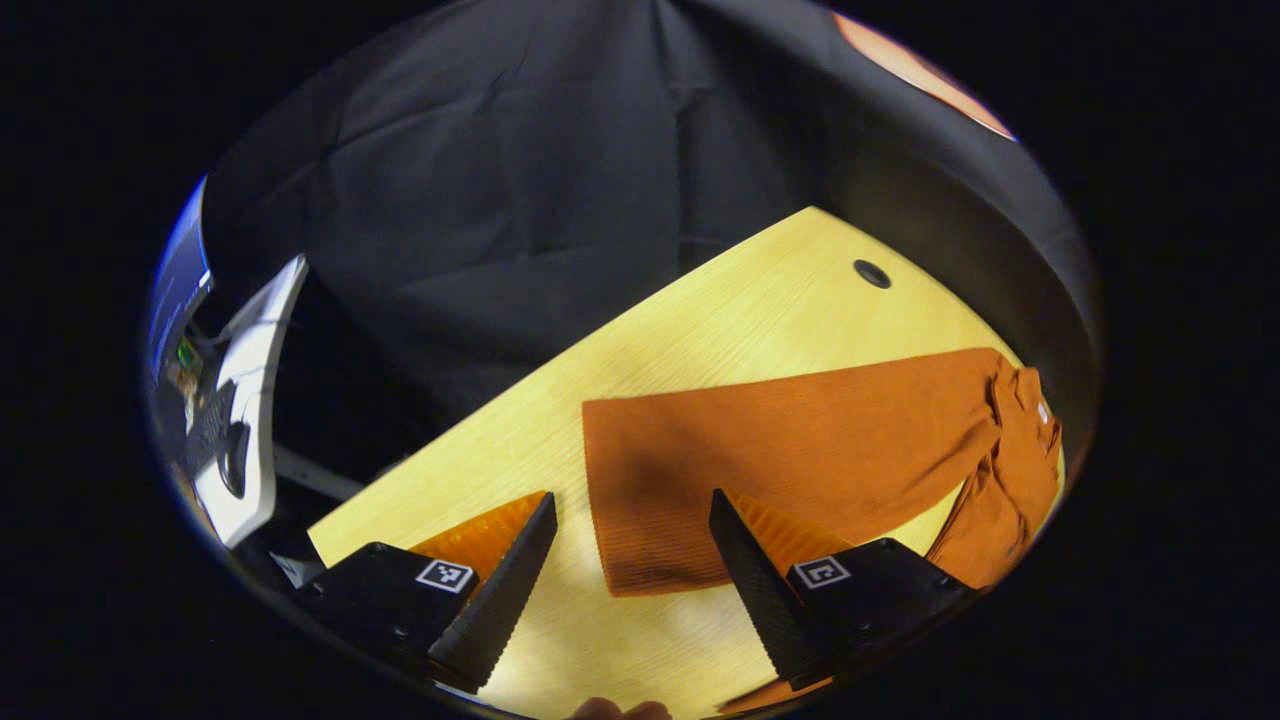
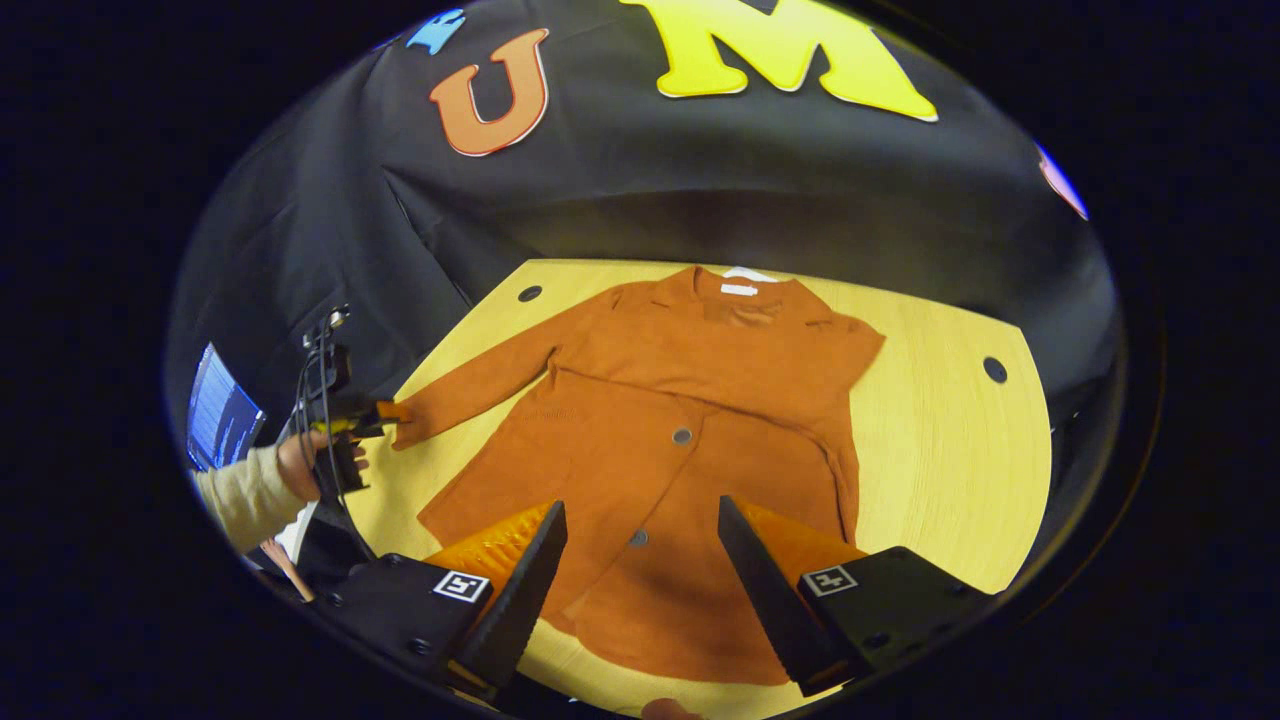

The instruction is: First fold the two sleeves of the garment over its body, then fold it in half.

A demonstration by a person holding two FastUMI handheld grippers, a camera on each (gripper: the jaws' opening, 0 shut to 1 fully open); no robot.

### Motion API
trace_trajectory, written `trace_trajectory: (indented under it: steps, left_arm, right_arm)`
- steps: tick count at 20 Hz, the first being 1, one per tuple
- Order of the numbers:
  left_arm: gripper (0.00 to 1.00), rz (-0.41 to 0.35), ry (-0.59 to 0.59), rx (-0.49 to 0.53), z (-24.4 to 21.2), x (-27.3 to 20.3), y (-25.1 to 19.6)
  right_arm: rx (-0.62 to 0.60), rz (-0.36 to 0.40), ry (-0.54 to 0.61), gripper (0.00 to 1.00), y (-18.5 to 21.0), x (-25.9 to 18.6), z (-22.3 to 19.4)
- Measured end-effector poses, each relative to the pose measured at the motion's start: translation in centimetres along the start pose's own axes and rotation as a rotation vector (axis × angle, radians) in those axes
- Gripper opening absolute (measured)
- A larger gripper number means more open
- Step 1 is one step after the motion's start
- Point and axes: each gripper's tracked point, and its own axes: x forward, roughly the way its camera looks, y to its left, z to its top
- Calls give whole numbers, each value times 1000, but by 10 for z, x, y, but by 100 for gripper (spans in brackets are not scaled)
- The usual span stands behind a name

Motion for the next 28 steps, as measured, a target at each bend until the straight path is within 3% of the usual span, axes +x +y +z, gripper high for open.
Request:
trace_trajectory:
  steps: [6, 7, 10, 11, 13, 14, 15, 18, 21, 27, 28]
  left_arm:
    - [100, 25, 225, -60, 1, 2, 0]
    - [100, 26, 272, -69, 1, 5, 0]
    - [100, 14, 437, -76, -1, 5, 0]
    - [100, 11, 491, -84, -3, 6, 1]
    - [98, 11, 540, -103, 0, 5, 0]
    - [90, 7, 544, -99, 1, 4, 0]
    - [94, 0, 543, -94, 4, 6, -4]
    - [46, -24, 535, -104, 3, 8, -16]
    - [8, -11, 531, -76, 6, 8, -25]
    - [3, -62, 525, -33, 14, -19, -64]
    - [3, -75, 511, -14, 22, -26, -74]
  right_arm:
    - [166, -9, -19, 97, -28, -17, -37]
    - [183, -10, -13, 93, -31, -19, -43]
    - [184, -32, -10, 97, -42, -21, -55]
    - [193, -33, -7, 93, -45, -22, -60]
    - [204, -40, 2, 98, -52, -26, -68]
    - [207, -48, 3, 97, -56, -28, -70]
    - [214, -52, 2, 97, -61, -29, -71]
    - [224, -71, 5, 97, -73, -36, -74]
    - [220, -89, 20, 97, -85, -39, -79]
    - [241, -77, 11, 97, -97, -41, -82]
    - [242, -74, 15, 93, -98, -40, -84]
